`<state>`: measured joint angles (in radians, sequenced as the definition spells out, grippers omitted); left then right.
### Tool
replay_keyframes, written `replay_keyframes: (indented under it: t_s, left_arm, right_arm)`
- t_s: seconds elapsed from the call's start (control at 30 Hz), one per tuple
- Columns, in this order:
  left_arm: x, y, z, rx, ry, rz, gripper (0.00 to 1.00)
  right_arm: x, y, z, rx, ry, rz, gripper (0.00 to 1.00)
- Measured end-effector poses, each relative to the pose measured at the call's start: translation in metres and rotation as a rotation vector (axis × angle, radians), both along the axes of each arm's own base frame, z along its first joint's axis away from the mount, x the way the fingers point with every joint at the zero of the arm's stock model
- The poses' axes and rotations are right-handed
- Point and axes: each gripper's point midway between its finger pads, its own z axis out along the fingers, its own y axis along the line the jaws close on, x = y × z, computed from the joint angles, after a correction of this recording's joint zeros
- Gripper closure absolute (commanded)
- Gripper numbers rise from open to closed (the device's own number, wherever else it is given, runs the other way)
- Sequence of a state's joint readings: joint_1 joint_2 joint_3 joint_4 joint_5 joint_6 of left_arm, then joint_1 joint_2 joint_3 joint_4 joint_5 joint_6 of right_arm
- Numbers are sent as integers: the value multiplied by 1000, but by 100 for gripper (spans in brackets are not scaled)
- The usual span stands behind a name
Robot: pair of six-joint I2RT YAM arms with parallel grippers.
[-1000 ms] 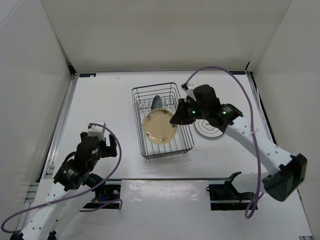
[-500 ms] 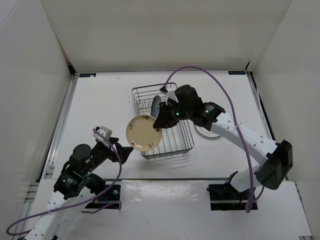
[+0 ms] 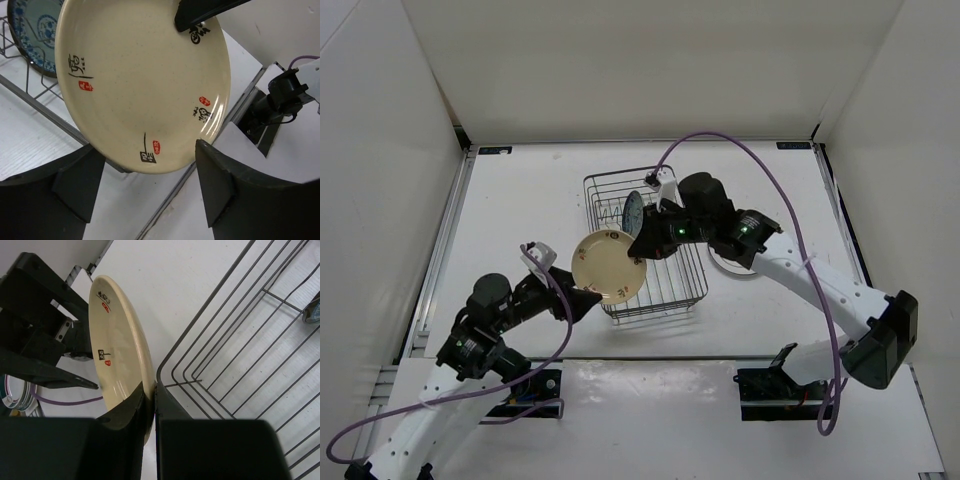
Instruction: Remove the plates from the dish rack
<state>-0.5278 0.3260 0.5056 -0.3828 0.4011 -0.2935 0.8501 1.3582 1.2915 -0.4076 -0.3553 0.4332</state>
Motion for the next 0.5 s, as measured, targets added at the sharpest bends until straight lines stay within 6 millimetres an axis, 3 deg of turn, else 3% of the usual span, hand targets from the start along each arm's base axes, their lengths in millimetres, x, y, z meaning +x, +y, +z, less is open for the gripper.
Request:
replay_keyframes:
  t_s: [0.07,0.17,0.2,0.27,0.3,0.33,0.37,0.5]
  left_arm:
    - [1,-3,-1,-3,15,-9,24]
    - [1,-6,1,-19,29,-16,45]
    - [2,-6,2,-26,32,-15,58]
    - [5,-7,6,-52,52,4,72]
    - [7,-7,9,-66,63,15,87]
    - [9,-7,12,-85,84,31,95]
    - [14,-7,17,-102,101,59,100]
    - [27,-8,19,-108,157,100,100]
  right_arm:
    - [-2,-1,4,10,-9,2,100]
    - [-3,-2,9,25,-23,2,100]
    - [-4,-3,10,27,-26,3,100]
    - [-4,-7,11,25,-57,7,100]
    - [-4,-10,10,20,-72,9,100]
    - [-5,-13,8,12,-89,15,100]
    - [-6,-16,4,-1,-107,25,100]
    - [-5,-23,0,-15,-132,15,100]
